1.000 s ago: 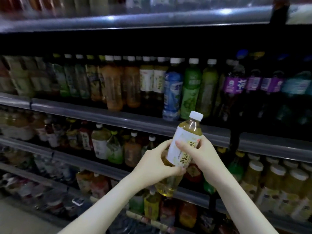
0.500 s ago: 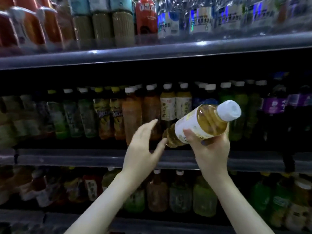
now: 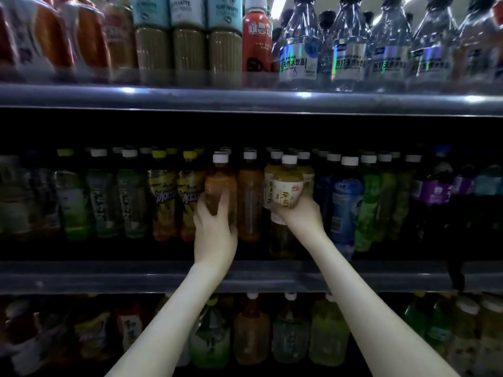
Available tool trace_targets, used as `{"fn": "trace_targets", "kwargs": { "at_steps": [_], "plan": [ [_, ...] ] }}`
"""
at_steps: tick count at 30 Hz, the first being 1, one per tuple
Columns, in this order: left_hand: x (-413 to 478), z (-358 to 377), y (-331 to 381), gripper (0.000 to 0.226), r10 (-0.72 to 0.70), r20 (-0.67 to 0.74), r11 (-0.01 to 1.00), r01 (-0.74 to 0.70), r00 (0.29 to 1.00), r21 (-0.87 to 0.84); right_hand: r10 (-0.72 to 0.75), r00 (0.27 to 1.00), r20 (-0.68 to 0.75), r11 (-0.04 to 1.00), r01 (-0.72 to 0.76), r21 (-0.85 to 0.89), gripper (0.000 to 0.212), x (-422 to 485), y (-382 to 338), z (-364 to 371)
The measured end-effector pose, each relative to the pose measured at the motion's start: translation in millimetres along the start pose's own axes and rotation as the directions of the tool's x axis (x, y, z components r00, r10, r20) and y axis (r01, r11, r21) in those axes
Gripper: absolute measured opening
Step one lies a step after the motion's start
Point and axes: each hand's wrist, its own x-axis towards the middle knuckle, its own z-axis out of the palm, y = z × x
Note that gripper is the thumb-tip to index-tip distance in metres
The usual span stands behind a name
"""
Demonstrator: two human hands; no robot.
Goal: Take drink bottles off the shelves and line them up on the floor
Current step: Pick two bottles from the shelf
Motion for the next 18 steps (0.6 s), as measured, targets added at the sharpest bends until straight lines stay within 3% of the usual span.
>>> {"fn": "trace_targets", "kwargs": {
  "at_steps": [3,5,11,18],
  "plan": [
    [0.1,5.0,-4.0,0.076,0.019,-0.031,1.0,-0.019,0.999,0.001,0.001,0.996,0.084,0.999,0.004,-0.052,0.066,2.2,12.4,7.8],
    [0.8,10.0,-4.5,0.078,0.013,-0.035,1.0,-0.012,0.999,0.005,-0.015,0.992,0.122,1.0,0.015,-0.007,0.071,2.3,13.9,9.8],
    [-4.1,21.7,9.0,0.083,0.027,-0.109,0.998,-0.021,0.994,0.057,-0.034,0.984,0.176,0.999,0.037,-0.015,0.061,-2.9,16.4,12.4],
    [-21.9,46.9,73.6,0.063,0.307,-0.211,0.952,-0.302,0.928,0.058,-0.244,0.966,0.087,0.952,0.255,-0.171,0.045,-34.4,16.0,-42.3]
  ]
}}
